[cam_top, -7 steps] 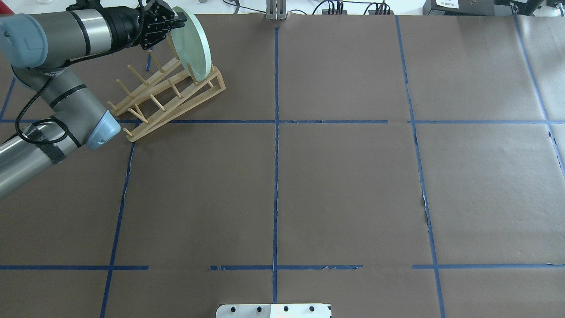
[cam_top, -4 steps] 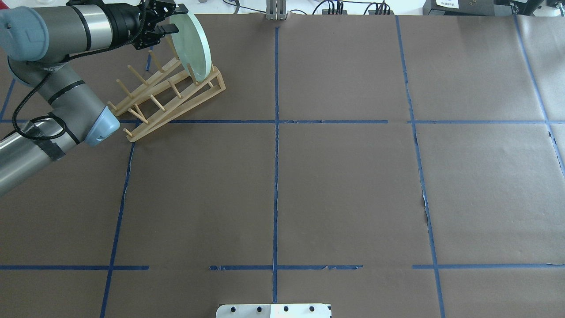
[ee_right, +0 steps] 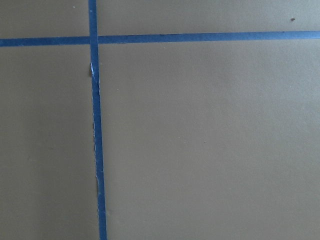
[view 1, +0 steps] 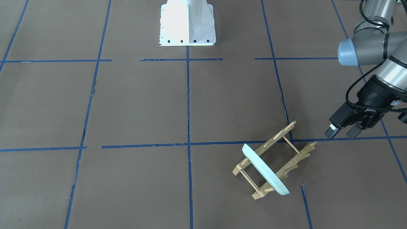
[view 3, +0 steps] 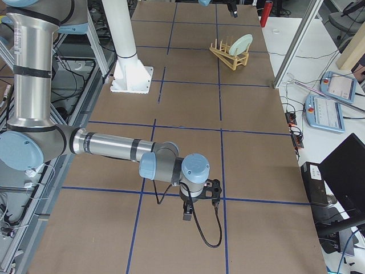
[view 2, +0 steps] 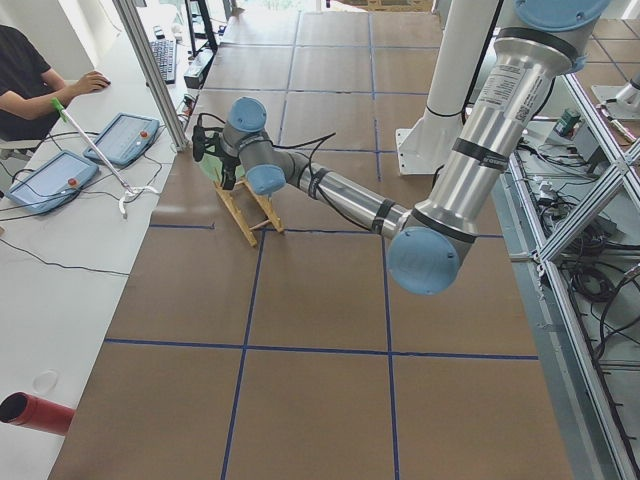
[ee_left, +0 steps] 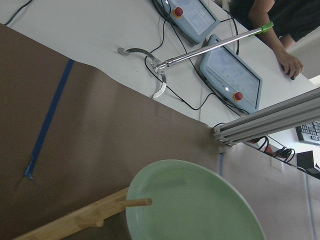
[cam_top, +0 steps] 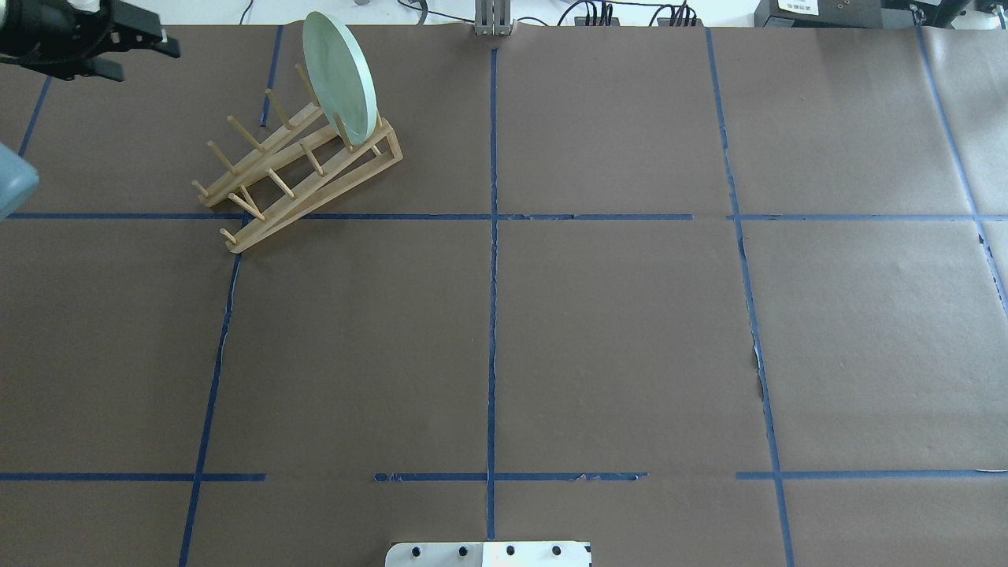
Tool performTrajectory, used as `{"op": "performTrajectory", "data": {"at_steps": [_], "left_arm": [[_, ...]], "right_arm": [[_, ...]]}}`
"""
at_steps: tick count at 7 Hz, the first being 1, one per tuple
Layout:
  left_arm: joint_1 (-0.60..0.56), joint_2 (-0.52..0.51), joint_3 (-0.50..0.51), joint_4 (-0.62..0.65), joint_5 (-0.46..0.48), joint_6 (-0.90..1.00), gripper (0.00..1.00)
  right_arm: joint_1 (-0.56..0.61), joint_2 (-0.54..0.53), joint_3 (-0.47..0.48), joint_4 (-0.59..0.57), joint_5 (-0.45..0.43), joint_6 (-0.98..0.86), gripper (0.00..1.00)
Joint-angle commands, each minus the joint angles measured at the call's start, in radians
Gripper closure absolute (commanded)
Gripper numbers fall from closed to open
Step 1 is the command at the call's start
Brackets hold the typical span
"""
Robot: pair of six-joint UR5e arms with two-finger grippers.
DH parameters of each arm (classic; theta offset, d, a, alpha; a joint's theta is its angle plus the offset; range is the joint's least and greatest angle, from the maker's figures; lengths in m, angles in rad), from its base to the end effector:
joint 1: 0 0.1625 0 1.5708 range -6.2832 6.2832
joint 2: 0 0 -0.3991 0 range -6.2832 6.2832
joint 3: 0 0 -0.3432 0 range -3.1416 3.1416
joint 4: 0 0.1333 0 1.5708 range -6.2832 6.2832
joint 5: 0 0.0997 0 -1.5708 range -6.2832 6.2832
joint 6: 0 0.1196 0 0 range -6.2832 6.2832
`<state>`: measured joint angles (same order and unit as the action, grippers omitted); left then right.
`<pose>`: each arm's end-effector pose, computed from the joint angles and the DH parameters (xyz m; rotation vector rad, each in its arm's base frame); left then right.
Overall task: Place plate on rack
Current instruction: 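Open the left gripper and withdraw it away from the rack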
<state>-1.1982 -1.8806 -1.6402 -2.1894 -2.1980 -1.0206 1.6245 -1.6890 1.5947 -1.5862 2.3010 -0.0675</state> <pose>0.1509 -0.5594 0.3843 0.3707 1.0570 -0.2665 0.0741 -0.3805 0.6906 -0.0604 -0.7344 0.0269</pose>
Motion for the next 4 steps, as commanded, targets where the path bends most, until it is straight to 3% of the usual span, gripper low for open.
{"op": "performTrajectory", "data": {"at_steps": [1, 2, 4], "left_arm": [[-0.113, 0.226, -0.038, 0.073, -0.009, 0.425, 0.00], [-0.173, 0.318, -0.027, 0.074, -0.026, 0.608, 0.00], [-0.327, 0.403, -0.021, 0.223, -0.037, 0.947, 0.00]], "right_arm": [[0.000, 0.000, 0.001, 0.000, 0.000, 0.000, 0.00], [0.000, 0.000, -0.001, 0.000, 0.000, 0.000, 0.00], [0.000, 0.000, -0.001, 0.000, 0.000, 0.000, 0.00]]}}
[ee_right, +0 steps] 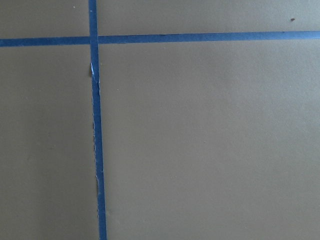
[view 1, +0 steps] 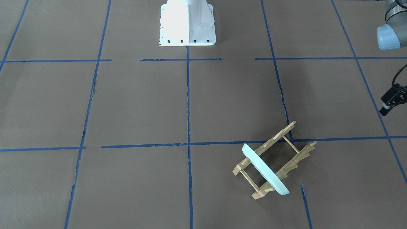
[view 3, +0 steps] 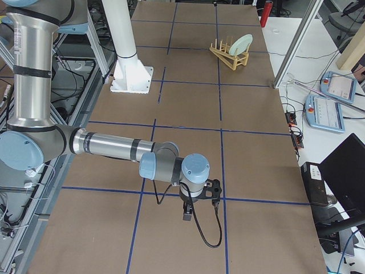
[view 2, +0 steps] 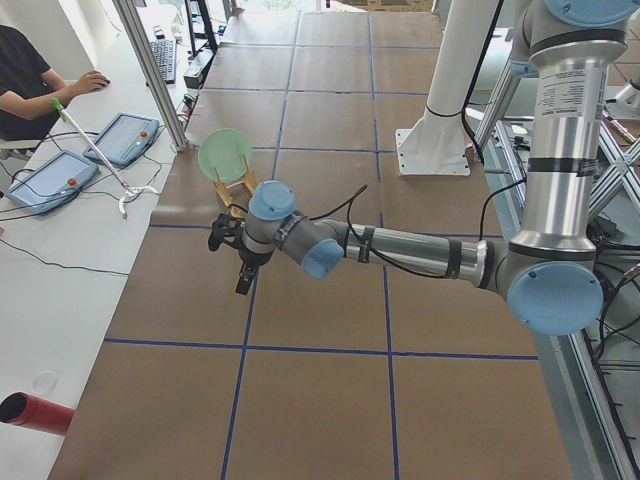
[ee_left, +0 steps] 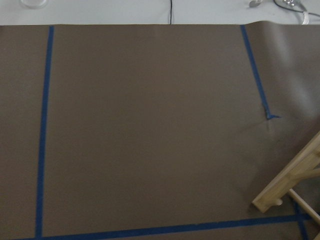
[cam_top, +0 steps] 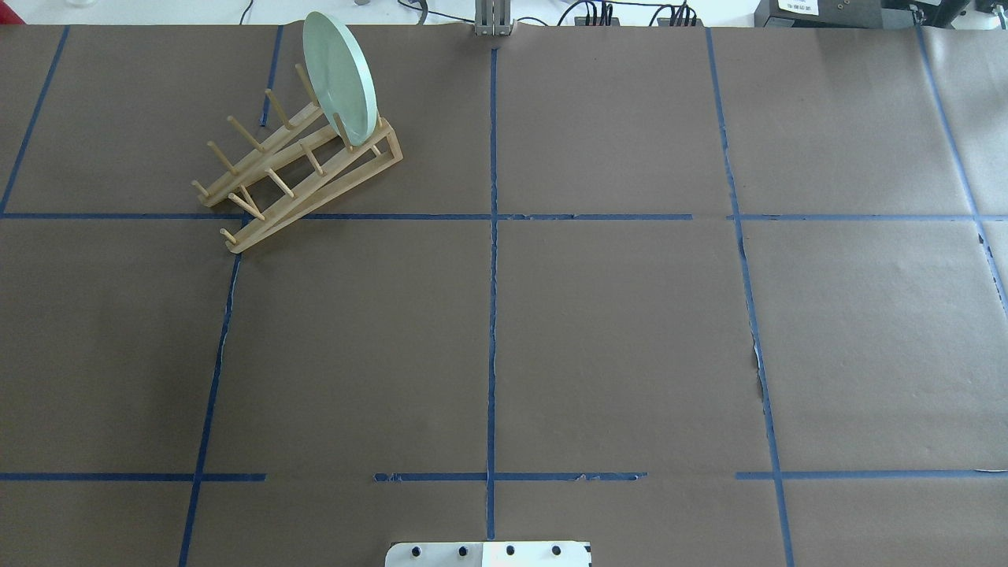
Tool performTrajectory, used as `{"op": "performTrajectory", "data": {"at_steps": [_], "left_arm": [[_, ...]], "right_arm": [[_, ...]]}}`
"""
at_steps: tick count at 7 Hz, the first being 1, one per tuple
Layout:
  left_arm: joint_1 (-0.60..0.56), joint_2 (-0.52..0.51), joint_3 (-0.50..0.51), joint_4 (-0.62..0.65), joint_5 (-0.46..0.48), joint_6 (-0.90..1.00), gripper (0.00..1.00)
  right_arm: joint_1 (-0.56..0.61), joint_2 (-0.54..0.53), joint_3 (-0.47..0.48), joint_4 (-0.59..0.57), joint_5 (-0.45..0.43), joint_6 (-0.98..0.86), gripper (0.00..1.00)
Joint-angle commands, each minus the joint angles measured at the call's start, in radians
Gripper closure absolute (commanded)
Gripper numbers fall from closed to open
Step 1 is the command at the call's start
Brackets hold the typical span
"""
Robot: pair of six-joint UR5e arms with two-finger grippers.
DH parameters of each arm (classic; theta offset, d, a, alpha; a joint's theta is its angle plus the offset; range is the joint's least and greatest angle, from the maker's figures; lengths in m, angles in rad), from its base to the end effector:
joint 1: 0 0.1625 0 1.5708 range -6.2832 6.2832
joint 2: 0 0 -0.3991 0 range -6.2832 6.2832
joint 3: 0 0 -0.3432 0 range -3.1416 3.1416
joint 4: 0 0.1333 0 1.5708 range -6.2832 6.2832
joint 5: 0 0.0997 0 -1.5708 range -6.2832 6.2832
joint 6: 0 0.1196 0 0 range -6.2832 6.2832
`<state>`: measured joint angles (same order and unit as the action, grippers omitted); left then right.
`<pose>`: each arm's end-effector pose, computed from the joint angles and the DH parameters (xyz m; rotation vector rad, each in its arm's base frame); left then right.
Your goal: Place plate on rack
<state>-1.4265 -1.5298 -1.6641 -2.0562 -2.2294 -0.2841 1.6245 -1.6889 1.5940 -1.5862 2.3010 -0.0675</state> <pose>0.0067 -0.4643 0.5735 0.3691 0.7369 0.0452 0.0741 -0.3805 0.6909 -0.0610 -0.7345 0.0271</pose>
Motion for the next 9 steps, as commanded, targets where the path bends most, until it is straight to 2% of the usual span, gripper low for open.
{"op": "performTrajectory", "data": {"at_steps": [1, 2, 3, 5, 9], "left_arm": [[-0.189, 0.056, -0.005, 0.219, -0.007, 0.341, 0.00], [-0.269, 0.063, -0.014, 0.311, -0.009, 0.435, 0.00], [-0.341, 0.095, -0.017, 0.326, -0.016, 0.488, 0.00], [-0.356, 0.134, -0.041, 0.393, -0.103, 0.484, 0.00], [-0.350, 0.151, -0.046, 0.424, -0.107, 0.407, 0.00]], "right_arm": [[0.000, 0.000, 0.001, 0.000, 0.000, 0.000, 0.00], [0.000, 0.000, 0.001, 0.000, 0.000, 0.000, 0.00], [0.000, 0.000, 0.001, 0.000, 0.000, 0.000, 0.00], [0.000, 0.000, 0.001, 0.000, 0.000, 0.000, 0.00], [0.000, 0.000, 0.000, 0.000, 0.000, 0.000, 0.00]]}}
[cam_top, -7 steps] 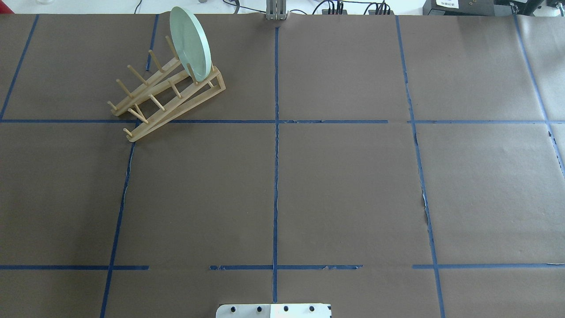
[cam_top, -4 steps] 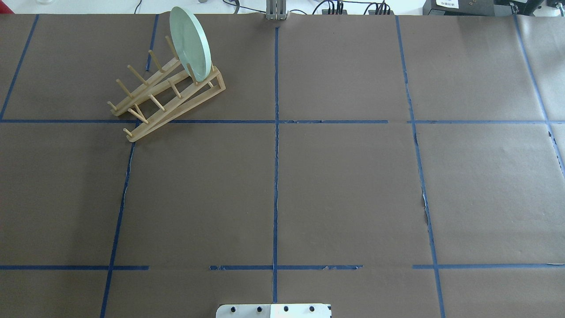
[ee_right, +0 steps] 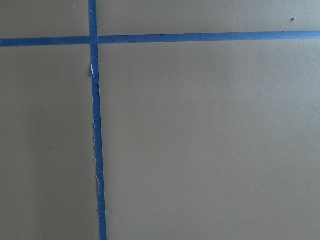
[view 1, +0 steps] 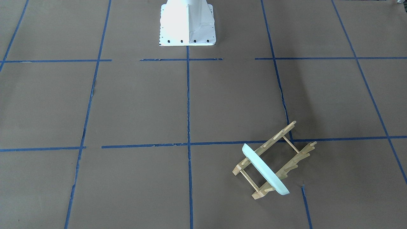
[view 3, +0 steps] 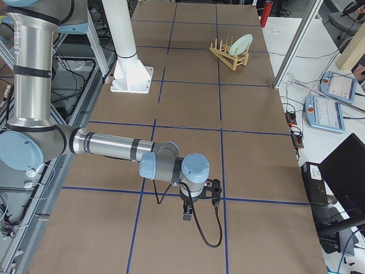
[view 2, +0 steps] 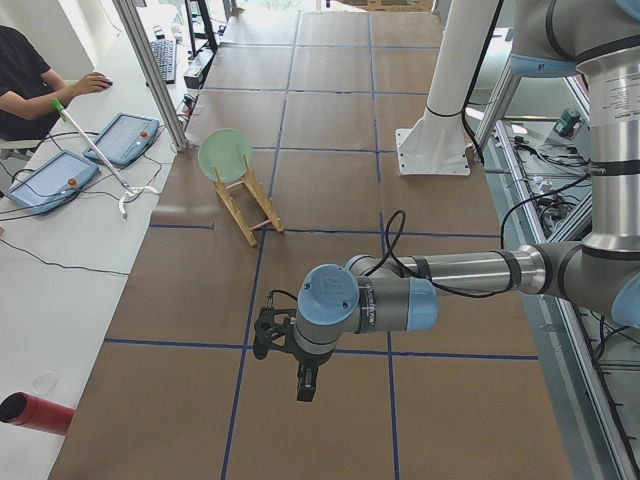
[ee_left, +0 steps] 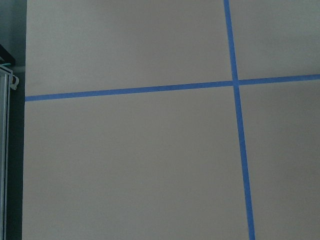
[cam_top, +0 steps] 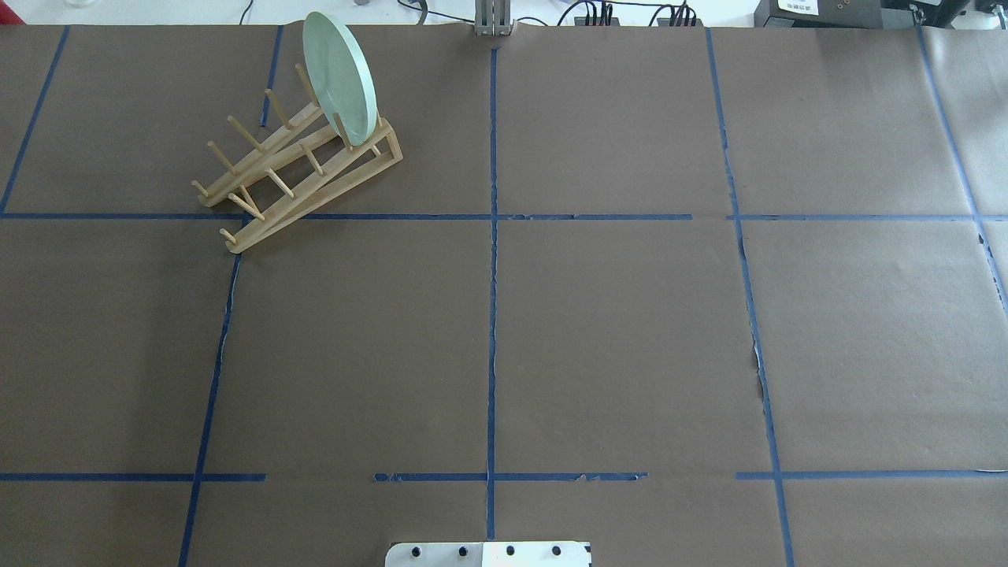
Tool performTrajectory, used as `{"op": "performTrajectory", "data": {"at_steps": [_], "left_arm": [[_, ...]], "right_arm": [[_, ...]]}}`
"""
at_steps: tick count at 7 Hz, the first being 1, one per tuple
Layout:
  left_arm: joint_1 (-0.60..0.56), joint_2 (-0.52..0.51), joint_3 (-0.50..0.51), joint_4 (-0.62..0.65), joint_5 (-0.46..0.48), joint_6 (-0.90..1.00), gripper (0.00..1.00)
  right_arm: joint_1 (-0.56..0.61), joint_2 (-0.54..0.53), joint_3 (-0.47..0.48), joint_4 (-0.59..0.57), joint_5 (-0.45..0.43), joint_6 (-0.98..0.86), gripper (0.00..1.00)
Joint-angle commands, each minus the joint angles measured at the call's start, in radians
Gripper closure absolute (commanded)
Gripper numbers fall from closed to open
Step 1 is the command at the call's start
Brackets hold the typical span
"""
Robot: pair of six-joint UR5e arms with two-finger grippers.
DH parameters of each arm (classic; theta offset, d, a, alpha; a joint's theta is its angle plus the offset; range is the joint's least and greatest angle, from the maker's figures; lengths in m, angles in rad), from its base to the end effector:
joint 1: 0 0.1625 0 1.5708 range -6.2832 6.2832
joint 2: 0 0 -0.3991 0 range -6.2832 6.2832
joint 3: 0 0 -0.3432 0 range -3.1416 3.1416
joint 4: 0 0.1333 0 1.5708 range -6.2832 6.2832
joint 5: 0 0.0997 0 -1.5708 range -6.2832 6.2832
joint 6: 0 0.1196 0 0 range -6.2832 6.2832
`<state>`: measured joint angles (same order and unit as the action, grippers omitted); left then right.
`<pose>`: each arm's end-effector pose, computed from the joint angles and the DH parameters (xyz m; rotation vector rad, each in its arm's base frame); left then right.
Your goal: Place plate on rack
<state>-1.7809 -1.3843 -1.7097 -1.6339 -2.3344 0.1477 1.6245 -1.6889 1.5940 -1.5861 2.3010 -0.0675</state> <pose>-0.1266 -0.3512 0.6558 0.1504 0.7489 -0.0534 0.0741 -0.3805 0.6909 -0.0609 -0.7345 0.0271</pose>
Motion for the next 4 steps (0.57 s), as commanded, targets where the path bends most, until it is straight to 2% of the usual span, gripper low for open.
{"op": "performTrajectory", "data": {"at_steps": [1, 4], "left_arm": [[0.015, -0.014, -0.005, -0.007, -0.035, -0.128, 0.00], [0.174, -0.091, -0.002, 0.002, -0.037, -0.235, 0.00]], "right_arm": [[0.000, 0.000, 0.000, 0.000, 0.000, 0.000, 0.00], [0.000, 0.000, 0.000, 0.000, 0.000, 0.000, 0.00]]}}
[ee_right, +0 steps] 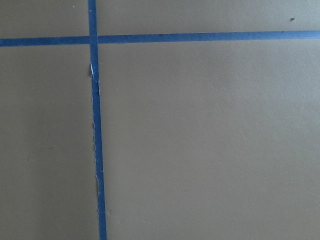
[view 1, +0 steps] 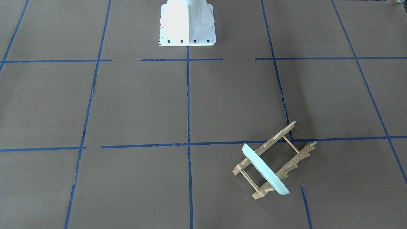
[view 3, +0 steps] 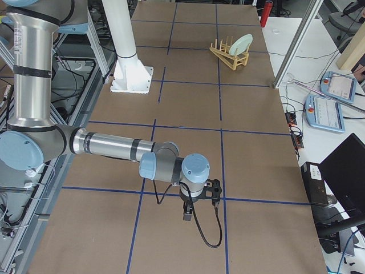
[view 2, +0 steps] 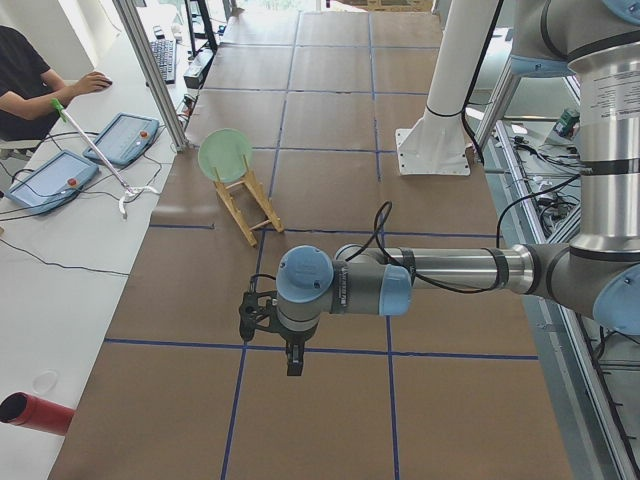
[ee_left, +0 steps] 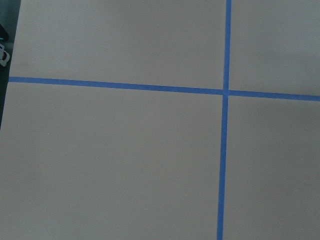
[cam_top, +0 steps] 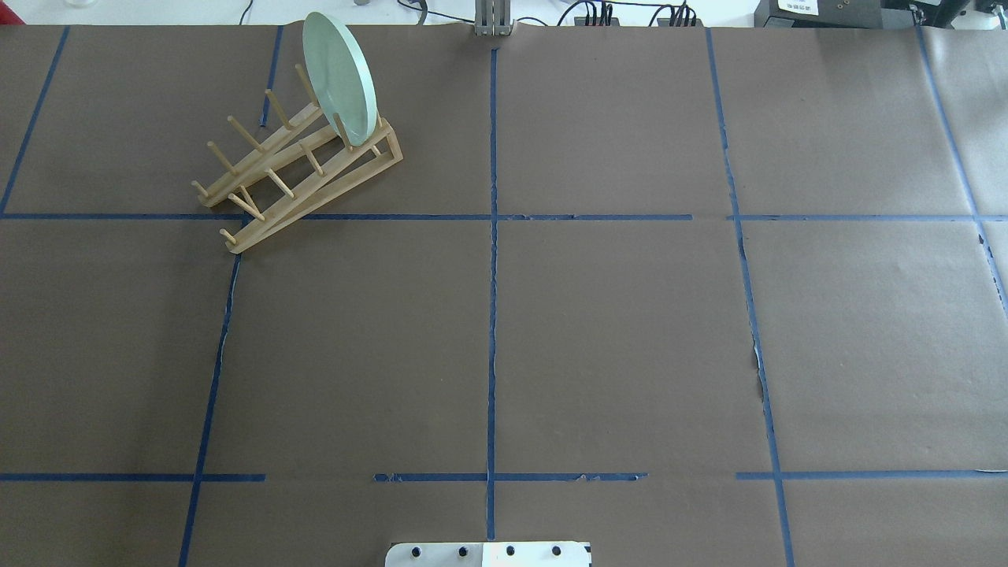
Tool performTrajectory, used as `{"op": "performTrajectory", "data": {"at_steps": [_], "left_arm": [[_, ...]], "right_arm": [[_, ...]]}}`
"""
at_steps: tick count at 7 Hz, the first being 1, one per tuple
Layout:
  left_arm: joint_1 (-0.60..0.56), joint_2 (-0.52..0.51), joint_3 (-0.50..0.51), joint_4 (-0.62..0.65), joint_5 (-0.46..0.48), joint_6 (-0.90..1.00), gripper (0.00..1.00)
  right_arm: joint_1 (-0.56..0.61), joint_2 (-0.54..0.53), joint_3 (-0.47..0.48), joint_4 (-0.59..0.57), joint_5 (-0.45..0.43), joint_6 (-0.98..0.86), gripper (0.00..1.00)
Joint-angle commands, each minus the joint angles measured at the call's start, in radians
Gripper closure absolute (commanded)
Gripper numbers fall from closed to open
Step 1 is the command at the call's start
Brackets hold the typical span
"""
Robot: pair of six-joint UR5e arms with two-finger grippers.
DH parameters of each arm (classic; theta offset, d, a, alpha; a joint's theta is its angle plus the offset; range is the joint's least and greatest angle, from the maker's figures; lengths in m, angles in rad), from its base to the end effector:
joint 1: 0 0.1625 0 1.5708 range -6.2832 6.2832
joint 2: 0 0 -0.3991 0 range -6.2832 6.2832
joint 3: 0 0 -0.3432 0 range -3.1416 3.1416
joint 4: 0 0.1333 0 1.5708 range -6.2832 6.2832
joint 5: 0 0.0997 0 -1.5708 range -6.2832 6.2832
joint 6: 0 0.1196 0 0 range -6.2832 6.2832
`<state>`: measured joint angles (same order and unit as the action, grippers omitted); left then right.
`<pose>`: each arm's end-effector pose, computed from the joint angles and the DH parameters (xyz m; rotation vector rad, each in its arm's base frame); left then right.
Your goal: Place plate on rack
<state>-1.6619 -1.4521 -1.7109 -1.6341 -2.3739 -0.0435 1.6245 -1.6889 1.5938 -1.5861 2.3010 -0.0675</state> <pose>-0.0836 -0.3963 0.6258 0.0992 0.8007 -0.0932 0.0741 -0.3805 0.6910 -0.0611 -0.7345 0.0271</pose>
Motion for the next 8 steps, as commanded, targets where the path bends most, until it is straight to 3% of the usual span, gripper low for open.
{"op": "performTrajectory", "data": {"at_steps": [1, 4, 6, 8], "left_arm": [[0.057, -0.022, -0.006, 0.000, -0.004, -0.042, 0.00], [0.054, -0.025, -0.010, 0.086, -0.007, -0.030, 0.00], [0.050, -0.010, -0.020, 0.120, -0.005, 0.173, 0.00], [0.051, -0.022, -0.009, 0.125, -0.005, 0.183, 0.00]], "right_arm": [[0.000, 0.000, 0.000, 0.000, 0.000, 0.000, 0.00], [0.000, 0.000, 0.000, 0.000, 0.000, 0.000, 0.00], [0.000, 0.000, 0.001, 0.000, 0.000, 0.000, 0.00], [0.000, 0.000, 0.001, 0.000, 0.000, 0.000, 0.00]]}}
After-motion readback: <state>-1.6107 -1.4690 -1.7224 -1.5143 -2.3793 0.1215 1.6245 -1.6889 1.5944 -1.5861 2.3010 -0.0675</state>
